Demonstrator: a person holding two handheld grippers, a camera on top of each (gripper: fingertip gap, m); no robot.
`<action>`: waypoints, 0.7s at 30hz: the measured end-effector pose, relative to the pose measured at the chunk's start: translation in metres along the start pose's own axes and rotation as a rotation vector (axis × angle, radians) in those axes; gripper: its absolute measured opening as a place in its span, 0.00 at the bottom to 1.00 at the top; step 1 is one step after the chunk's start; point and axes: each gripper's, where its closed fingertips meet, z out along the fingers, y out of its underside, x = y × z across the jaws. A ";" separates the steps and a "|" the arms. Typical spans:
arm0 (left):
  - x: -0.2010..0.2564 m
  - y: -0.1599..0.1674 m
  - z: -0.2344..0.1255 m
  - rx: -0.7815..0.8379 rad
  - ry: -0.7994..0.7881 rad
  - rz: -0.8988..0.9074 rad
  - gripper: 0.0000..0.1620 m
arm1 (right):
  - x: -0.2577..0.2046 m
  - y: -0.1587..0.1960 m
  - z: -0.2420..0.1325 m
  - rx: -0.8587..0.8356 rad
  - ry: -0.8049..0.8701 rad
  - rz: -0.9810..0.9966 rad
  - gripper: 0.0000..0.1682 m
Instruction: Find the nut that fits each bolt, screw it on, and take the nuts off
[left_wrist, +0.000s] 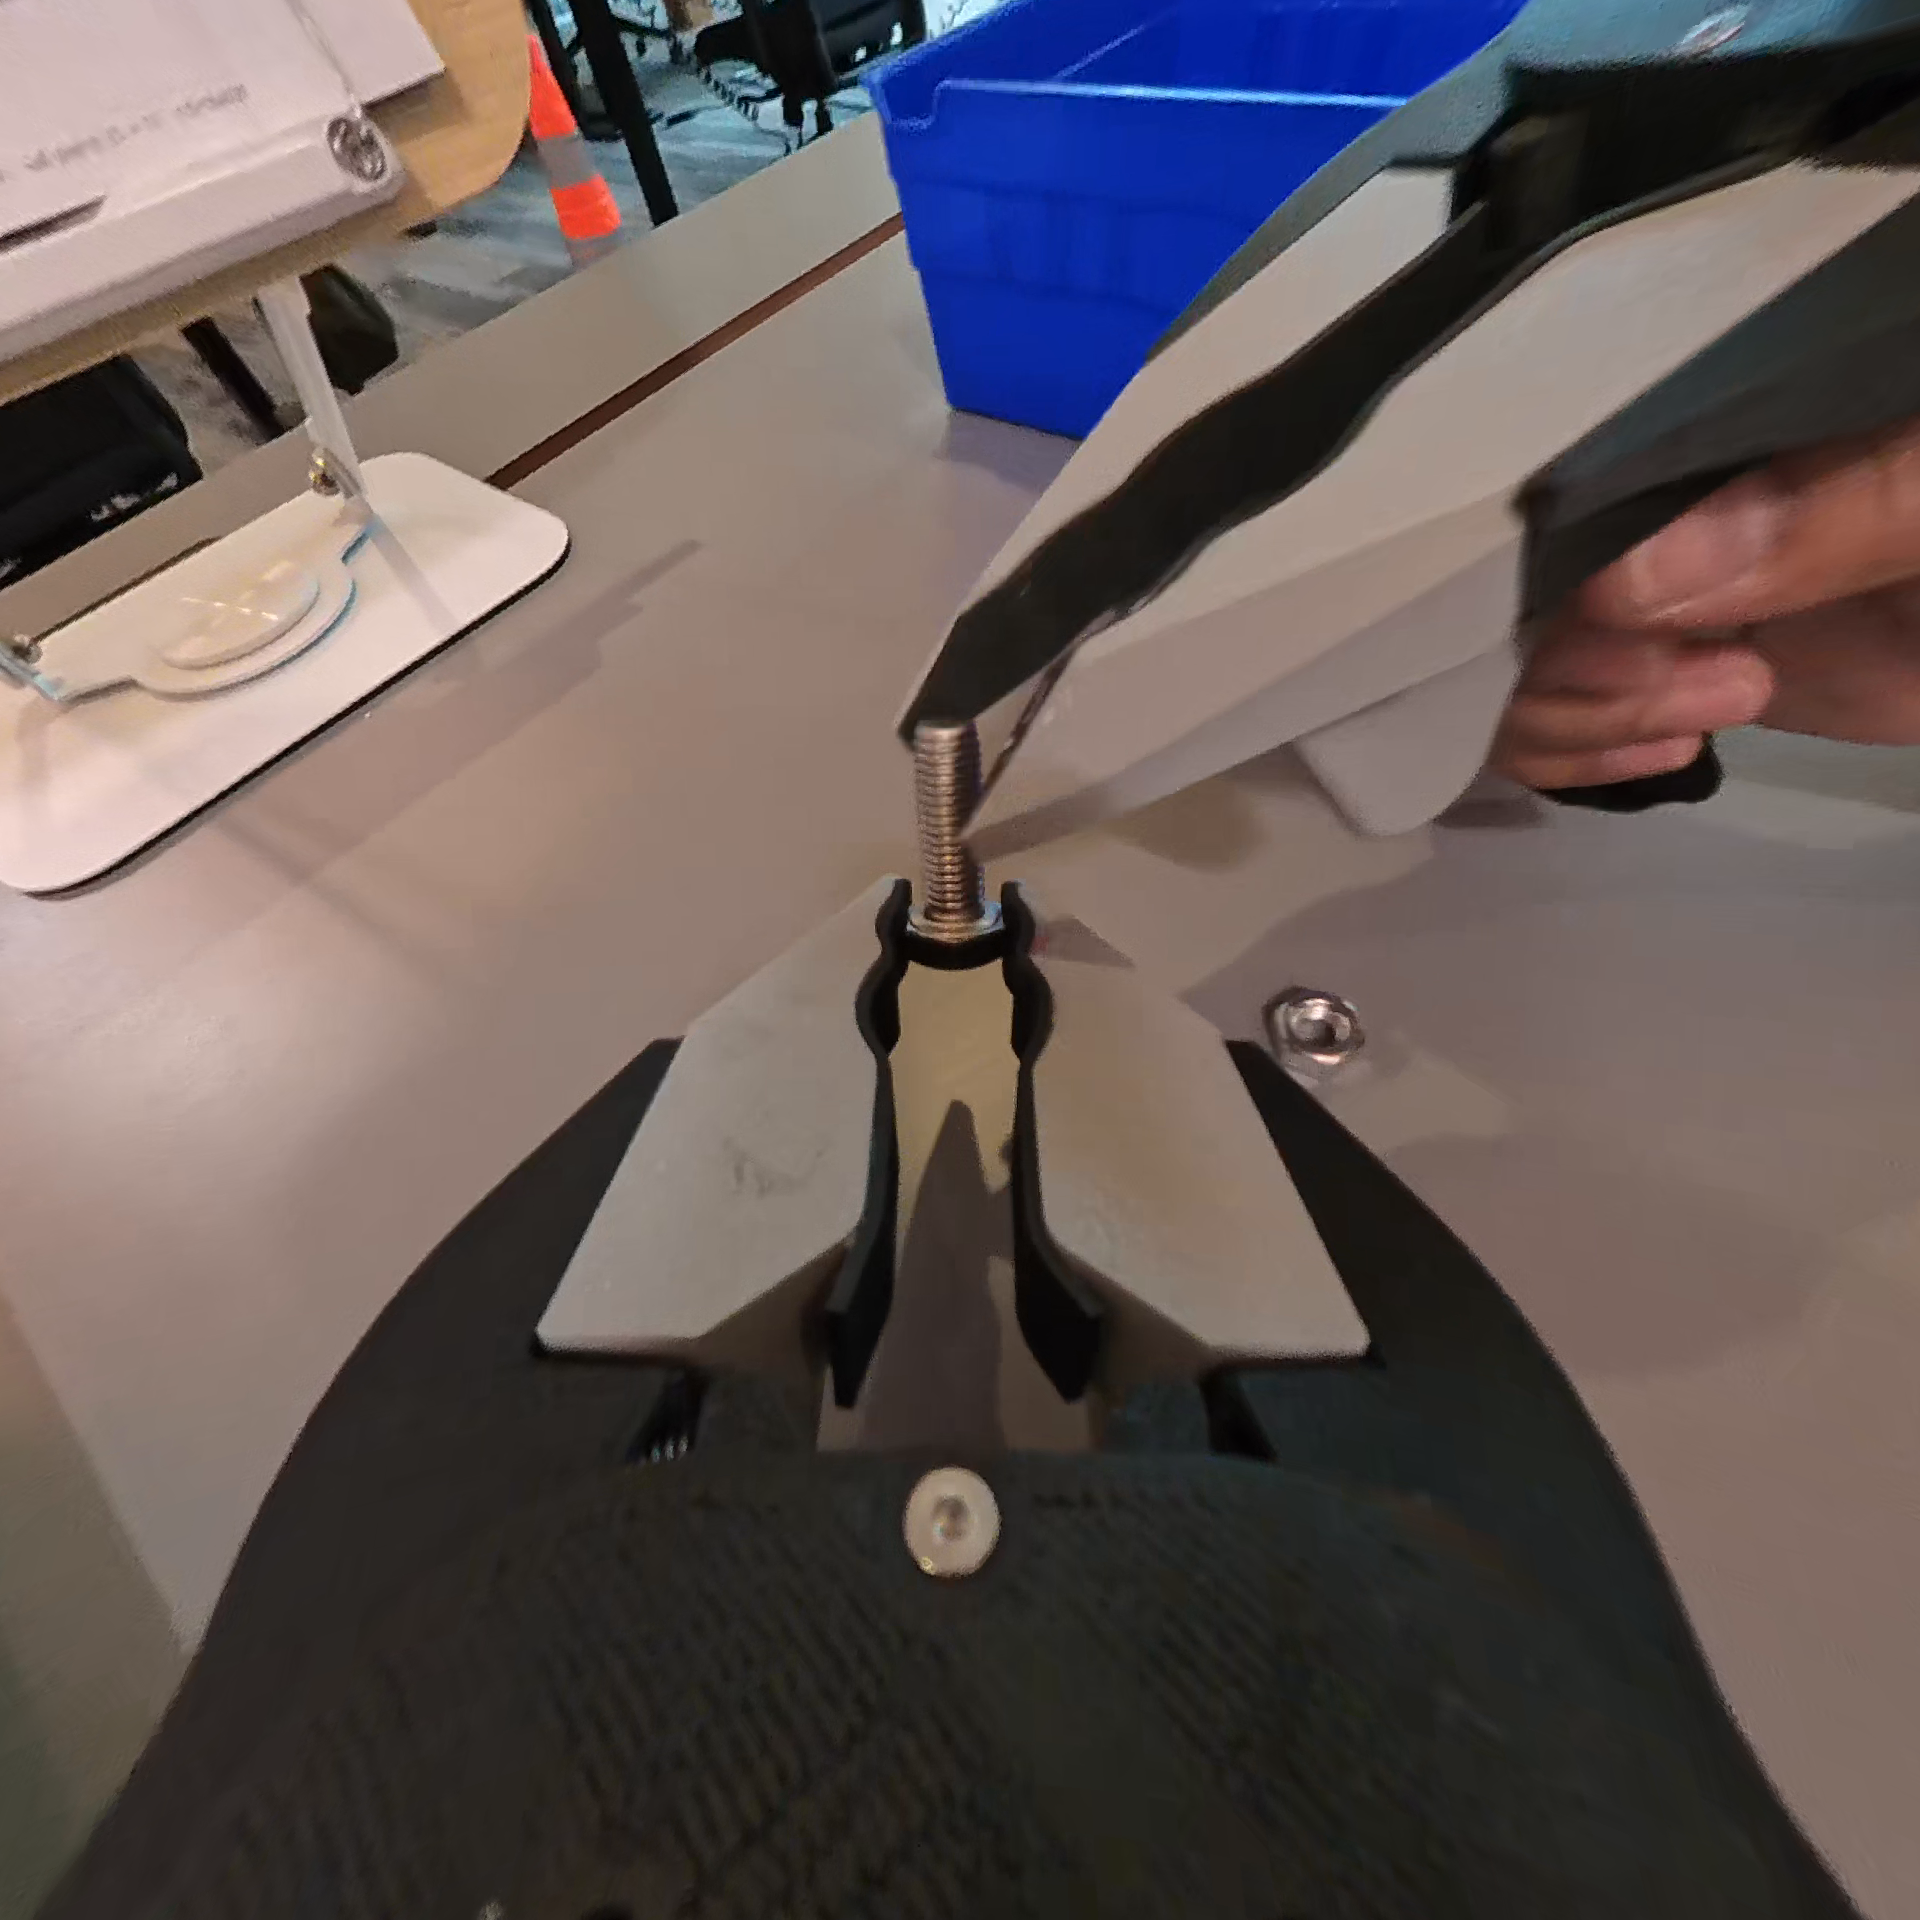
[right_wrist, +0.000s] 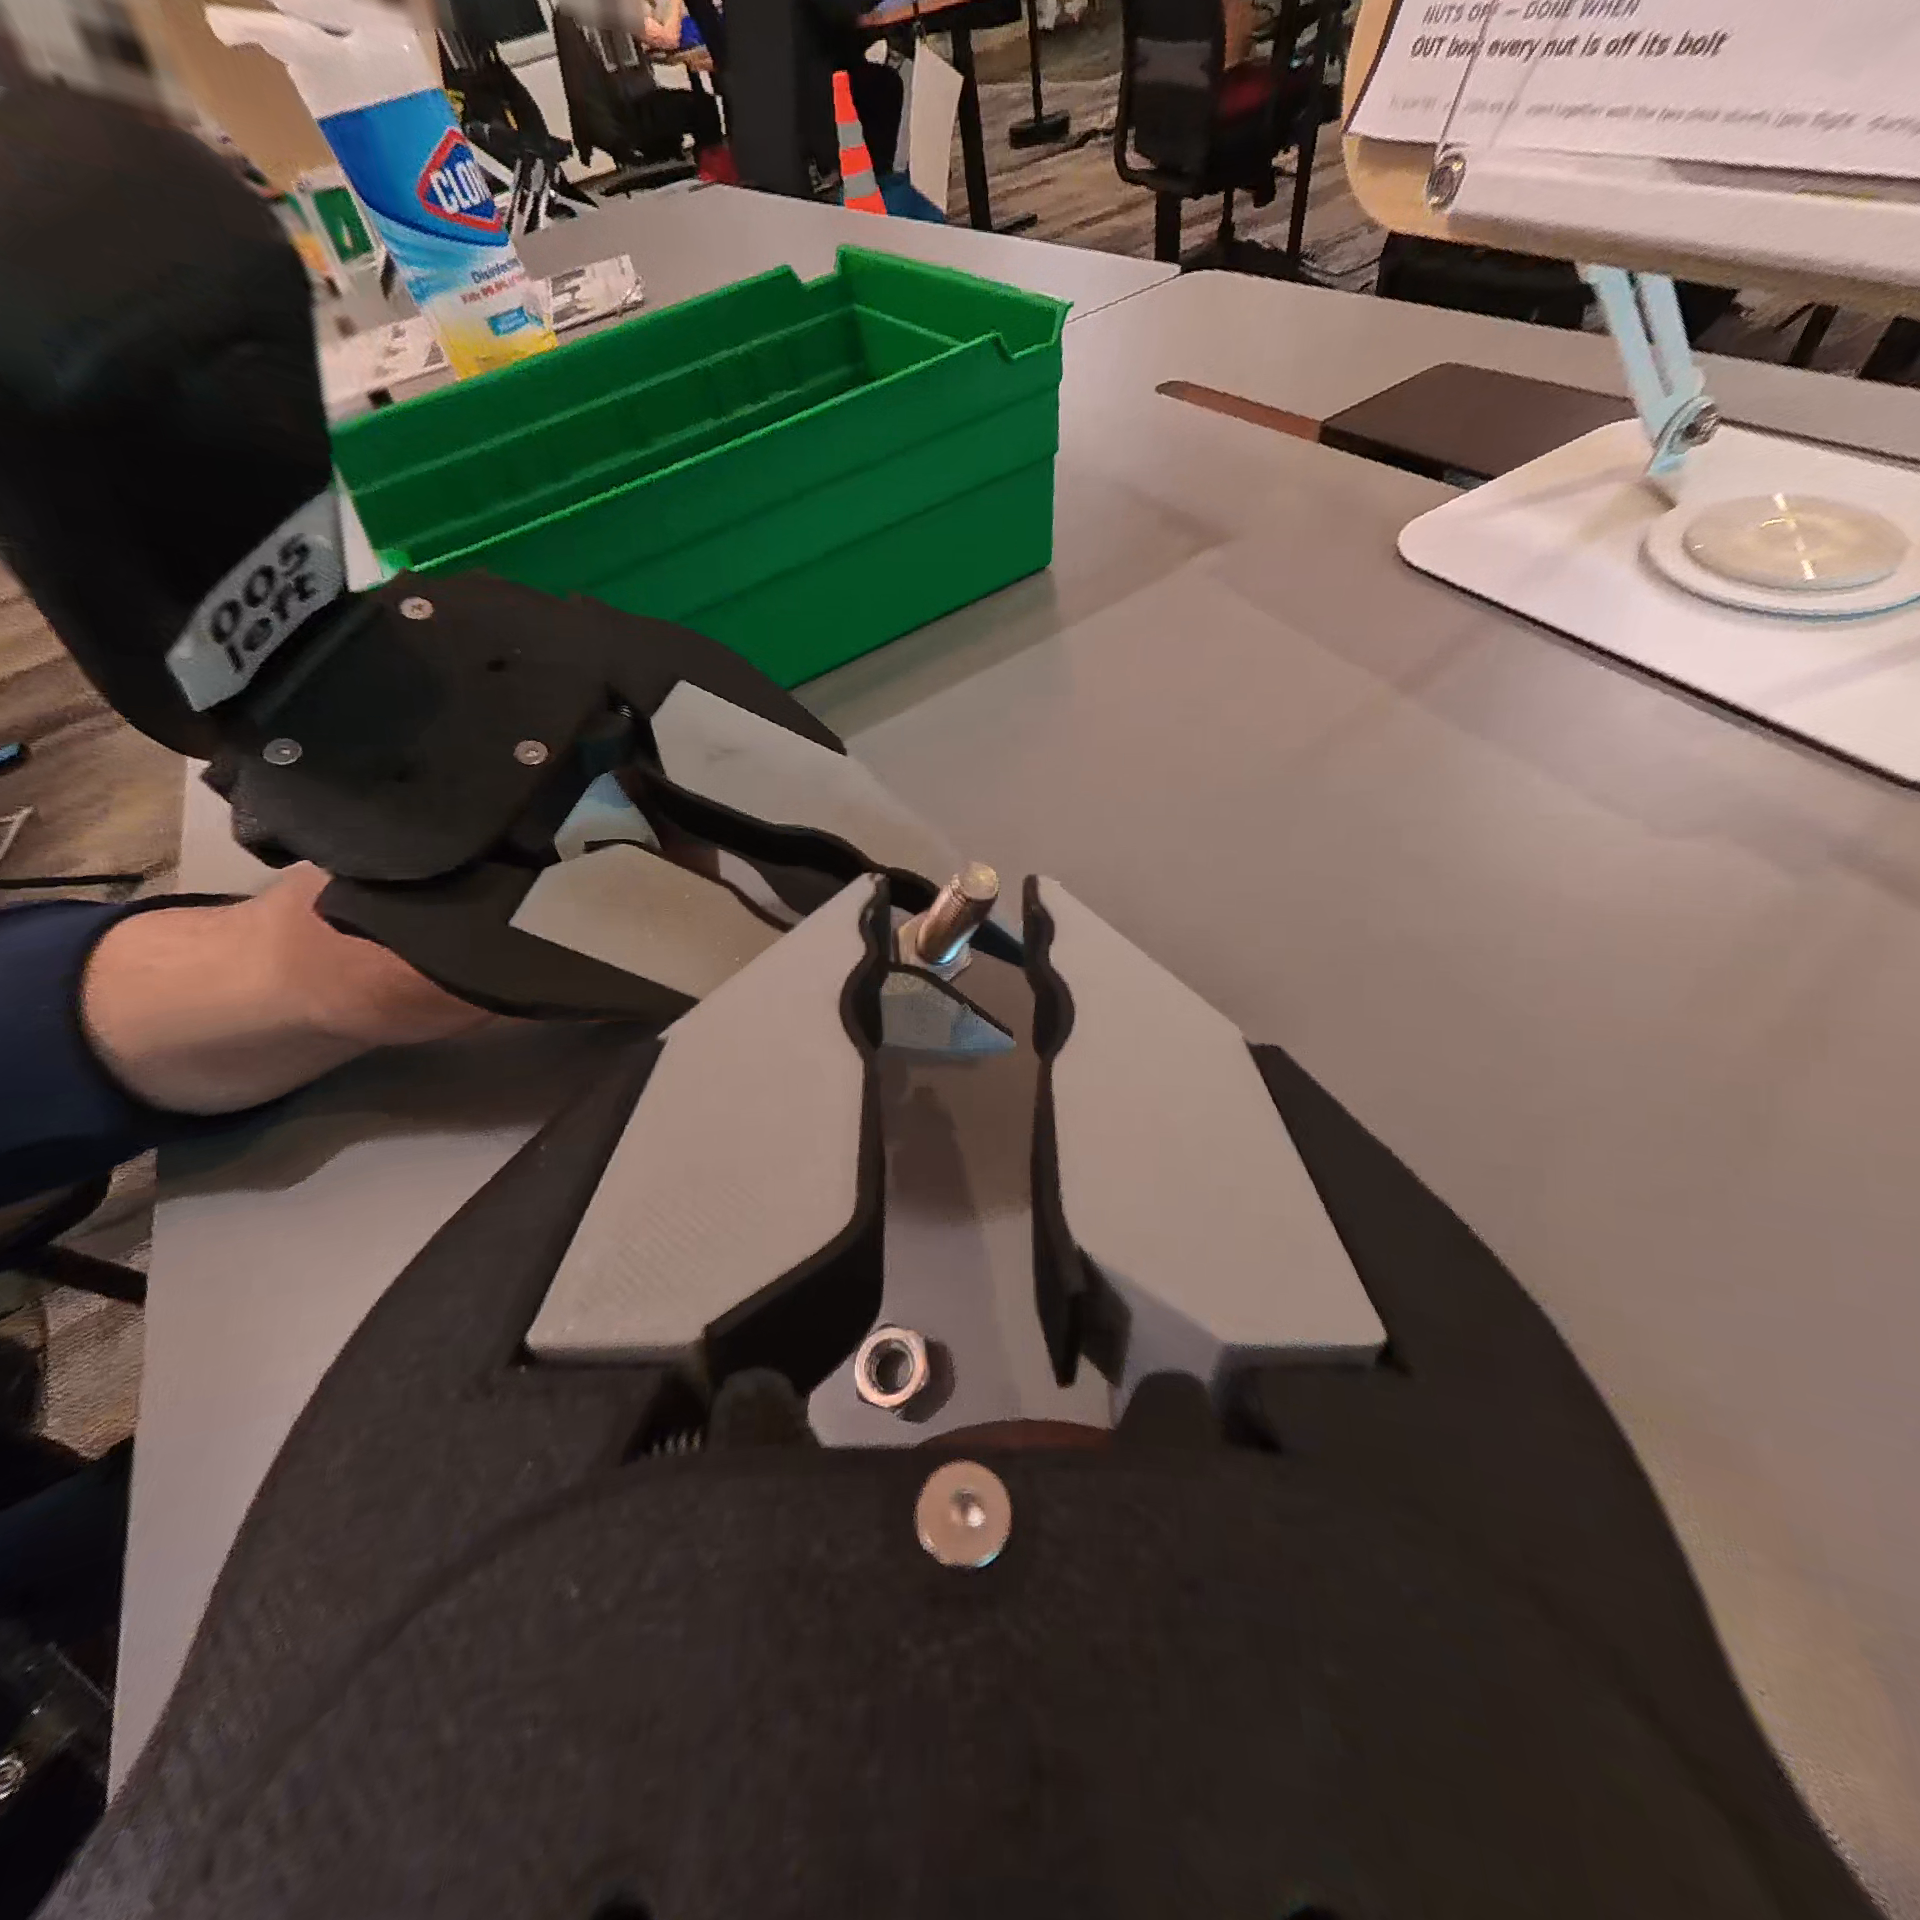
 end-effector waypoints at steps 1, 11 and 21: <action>0.003 -0.002 0.000 0.010 0.011 0.009 0.09 | 0.000 0.002 0.002 -0.010 -0.002 0.002 0.12; 0.010 -0.005 -0.002 0.021 0.027 0.032 0.09 | -0.002 0.007 0.003 -0.040 -0.020 0.008 0.04; 0.012 -0.010 -0.007 0.070 0.083 -0.050 0.10 | 0.003 0.009 0.004 -0.043 -0.021 0.074 0.04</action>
